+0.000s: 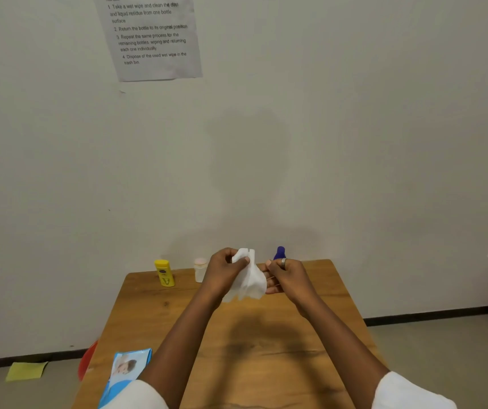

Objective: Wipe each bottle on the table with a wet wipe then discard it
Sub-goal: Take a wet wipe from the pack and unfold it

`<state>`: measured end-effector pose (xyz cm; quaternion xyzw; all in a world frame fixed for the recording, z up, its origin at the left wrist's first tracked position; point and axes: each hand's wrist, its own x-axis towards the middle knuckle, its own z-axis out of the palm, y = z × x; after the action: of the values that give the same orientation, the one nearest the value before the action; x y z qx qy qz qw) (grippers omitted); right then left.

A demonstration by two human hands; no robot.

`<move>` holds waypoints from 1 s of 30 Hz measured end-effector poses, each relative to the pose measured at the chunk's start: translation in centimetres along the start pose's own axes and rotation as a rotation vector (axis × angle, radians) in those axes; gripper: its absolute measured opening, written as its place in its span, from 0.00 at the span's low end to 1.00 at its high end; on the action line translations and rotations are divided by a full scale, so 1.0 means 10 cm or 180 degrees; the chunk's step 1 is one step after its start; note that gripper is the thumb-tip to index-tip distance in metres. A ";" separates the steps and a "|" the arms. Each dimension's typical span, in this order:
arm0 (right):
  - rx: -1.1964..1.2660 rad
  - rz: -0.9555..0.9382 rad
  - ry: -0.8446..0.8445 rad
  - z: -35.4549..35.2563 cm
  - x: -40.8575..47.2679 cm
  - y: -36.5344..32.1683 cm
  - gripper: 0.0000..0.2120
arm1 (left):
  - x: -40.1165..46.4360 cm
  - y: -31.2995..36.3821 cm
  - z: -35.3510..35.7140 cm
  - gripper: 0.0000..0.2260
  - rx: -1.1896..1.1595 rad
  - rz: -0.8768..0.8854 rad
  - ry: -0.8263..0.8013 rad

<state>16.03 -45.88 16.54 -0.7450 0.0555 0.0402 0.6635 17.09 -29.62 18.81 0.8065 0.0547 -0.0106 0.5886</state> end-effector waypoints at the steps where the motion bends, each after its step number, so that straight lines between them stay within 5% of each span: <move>1: 0.0091 -0.0011 -0.0028 0.00 -0.01 -0.02 0.11 | -0.01 0.02 -0.02 0.08 0.0125 0.0108 -0.0015; 8: 0.0421 0.0052 -0.0162 -0.10 0.02 -0.08 0.09 | -0.03 0.15 -0.11 0.05 0.0129 0.0418 -0.0156; 15: 0.1849 0.0032 -0.0706 -0.47 -0.02 -0.22 0.14 | -0.01 0.22 -0.39 0.13 -0.1215 0.0002 -0.0677; 21: 0.1937 -0.0075 -0.0203 -0.51 0.02 -0.09 0.09 | -0.01 0.14 -0.37 0.14 -0.1313 -0.0079 -0.0755; 26: 0.0924 0.0142 -0.0261 -0.45 -0.04 -0.01 0.10 | -0.04 0.07 -0.39 0.12 -0.1041 -0.0097 -0.0811; 30: 0.1877 -0.0011 -0.0750 -0.60 -0.06 -0.15 0.14 | -0.11 0.41 -0.47 0.11 -0.1036 0.0153 -0.1054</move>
<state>15.56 -51.70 18.78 -0.5109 -0.0138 0.1072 0.8528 16.19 -26.52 24.23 0.6893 -0.0609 -0.1198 0.7119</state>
